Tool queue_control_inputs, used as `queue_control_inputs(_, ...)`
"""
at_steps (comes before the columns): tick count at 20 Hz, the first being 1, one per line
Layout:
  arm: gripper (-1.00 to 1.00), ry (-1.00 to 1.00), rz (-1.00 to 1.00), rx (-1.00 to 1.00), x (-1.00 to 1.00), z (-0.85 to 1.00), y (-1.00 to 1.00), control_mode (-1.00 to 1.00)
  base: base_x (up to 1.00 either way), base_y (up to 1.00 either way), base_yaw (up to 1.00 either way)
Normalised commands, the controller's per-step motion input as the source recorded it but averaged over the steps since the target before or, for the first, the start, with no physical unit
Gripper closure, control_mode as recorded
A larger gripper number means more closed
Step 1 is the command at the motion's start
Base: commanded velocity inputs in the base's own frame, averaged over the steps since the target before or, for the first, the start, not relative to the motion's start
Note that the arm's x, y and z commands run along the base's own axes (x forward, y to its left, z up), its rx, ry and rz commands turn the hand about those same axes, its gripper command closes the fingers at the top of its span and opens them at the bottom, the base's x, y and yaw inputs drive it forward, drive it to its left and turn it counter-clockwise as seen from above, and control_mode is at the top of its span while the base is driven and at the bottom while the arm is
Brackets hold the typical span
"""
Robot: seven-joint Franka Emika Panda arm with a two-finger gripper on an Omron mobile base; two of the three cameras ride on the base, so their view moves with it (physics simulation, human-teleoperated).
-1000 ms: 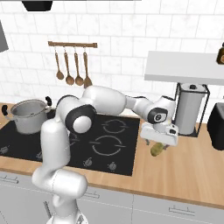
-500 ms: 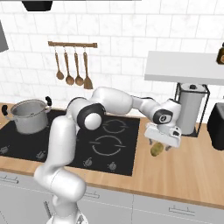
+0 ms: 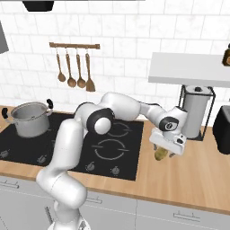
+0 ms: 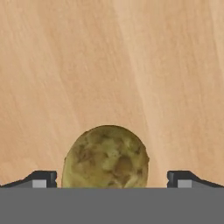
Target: Put the avocado and potato in the pot. Retrieve the spatula and lightly stir the vegetables in the pot.
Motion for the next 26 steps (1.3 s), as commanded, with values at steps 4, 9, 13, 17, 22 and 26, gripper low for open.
queue_control_inputs(4, -1.00, 0.04, -0.10, 0.00, 0.11, -0.28, 0.08, -1.00, 0.00, 0.00, 0.00)
queue_control_inputs(9, 1.00, 0.02, -0.11, 0.00, 0.01, -0.27, 0.27, -1.00, 0.00, 0.00, 0.00)
queue_control_inputs(13, 1.00, -0.02, -0.08, 0.00, -0.33, -0.03, 0.24, -1.00, 0.00, 0.00, 0.00)
queue_control_inputs(17, 1.00, -0.15, -0.08, 0.00, -0.84, 0.24, 0.42, -1.00, 0.00, 0.00, 0.00)
queue_control_inputs(22, 1.00, -0.21, -0.07, -0.07, -0.90, 0.57, 0.89, -1.00, 0.00, 0.00, 0.00)
queue_control_inputs(26, 1.00, -0.09, -0.01, -0.03, -0.59, 0.81, 0.97, -1.00, 0.00, 0.00, 0.00)
